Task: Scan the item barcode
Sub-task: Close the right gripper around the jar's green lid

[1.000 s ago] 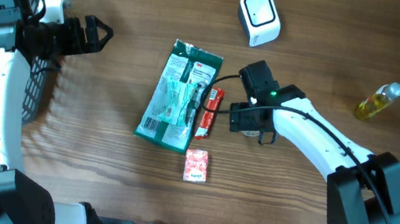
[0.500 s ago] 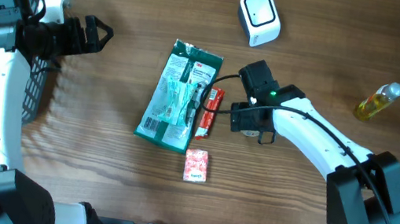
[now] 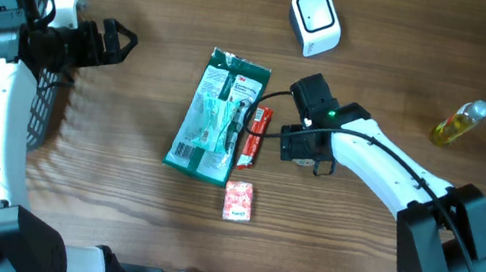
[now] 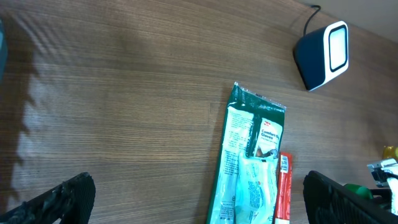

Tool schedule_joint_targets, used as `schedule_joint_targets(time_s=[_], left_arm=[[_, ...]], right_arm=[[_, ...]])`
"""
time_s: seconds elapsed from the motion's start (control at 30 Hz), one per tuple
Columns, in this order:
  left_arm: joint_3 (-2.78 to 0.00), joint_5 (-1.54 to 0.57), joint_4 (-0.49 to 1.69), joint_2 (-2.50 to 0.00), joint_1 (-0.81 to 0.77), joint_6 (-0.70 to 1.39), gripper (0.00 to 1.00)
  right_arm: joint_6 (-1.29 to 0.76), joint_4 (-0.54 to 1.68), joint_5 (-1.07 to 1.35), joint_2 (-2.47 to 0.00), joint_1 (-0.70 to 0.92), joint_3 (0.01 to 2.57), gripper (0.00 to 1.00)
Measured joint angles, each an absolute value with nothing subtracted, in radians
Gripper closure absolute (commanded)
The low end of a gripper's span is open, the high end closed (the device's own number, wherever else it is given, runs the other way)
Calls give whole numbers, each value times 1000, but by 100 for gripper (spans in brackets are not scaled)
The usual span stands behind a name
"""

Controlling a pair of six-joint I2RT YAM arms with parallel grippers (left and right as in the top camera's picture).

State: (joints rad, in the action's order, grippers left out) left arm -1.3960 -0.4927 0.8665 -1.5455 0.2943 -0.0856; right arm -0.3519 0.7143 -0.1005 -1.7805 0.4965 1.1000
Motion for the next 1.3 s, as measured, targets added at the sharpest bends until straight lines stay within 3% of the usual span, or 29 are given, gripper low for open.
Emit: schedule_joint_targets(time_s=[0.13, 0.4, 0.6, 0.97, 1.2, 1.3], left_arm=[[-1396, -493, 867, -1546, 294, -86, 0], [-1396, -493, 867, -1546, 294, -86, 0], [-1396, -493, 867, -1546, 294, -86, 0], [-1396, -493, 866, -1546, 294, -86, 0], [-1396, -493, 867, -1546, 294, -86, 0], [-1396, -493, 866, -1546, 294, -86, 0]], right_arm=[[-398, 718, -97, -1781, 496, 1100, 0], [-418, 718, -87, -1781, 496, 1100, 0], [-466, 741, -67, -1781, 496, 1100, 16], [-625, 762, -37, -1781, 496, 1100, 24], [-667, 751, -30, -1781, 496, 1100, 42], [-670, 740, -30, -1781, 496, 1100, 43]])
